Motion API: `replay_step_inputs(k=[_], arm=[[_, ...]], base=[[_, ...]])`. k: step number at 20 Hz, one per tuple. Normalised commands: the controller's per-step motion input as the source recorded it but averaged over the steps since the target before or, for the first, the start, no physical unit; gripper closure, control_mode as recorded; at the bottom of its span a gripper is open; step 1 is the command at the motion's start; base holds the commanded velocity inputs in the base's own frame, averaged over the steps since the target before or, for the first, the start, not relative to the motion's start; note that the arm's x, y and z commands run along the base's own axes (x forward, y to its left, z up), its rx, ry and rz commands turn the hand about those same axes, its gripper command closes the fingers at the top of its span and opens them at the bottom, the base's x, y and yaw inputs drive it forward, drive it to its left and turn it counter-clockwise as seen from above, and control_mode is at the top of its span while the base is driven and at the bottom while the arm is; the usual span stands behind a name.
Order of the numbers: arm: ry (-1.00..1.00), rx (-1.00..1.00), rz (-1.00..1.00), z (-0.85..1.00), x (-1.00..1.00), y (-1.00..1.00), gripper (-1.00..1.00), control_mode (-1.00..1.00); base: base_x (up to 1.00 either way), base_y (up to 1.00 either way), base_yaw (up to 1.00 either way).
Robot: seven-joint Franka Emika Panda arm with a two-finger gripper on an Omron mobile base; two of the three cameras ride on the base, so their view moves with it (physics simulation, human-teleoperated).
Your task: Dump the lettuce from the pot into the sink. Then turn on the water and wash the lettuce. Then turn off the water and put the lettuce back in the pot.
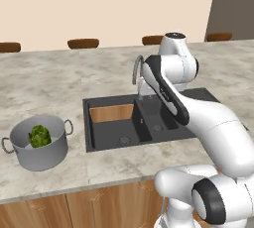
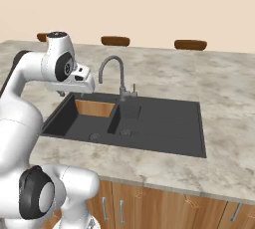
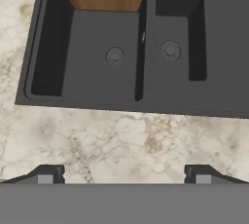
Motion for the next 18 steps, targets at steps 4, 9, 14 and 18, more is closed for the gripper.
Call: replay_step_inputs(k=[4,9,14,18], arm=[[0.07,0.06,0.00,-0.15,-0.02,0.56,-1.00,-1.00],[0.05,0.01,0.00,-0.04,-0.10,0.69,-1.00,-1.00],[0.03,0.00,0.00,-0.13,-0.13,0.69,-1.00,-1.00],[0.05,0.00,0.00,-0.17,-0.27,0.52,-1.00,-1.00]], base=[[0.00,0.00,0.00],[0.00,0.00,0.00],[0.00,0.00,0.00],[0.00,0.00,0.00]])
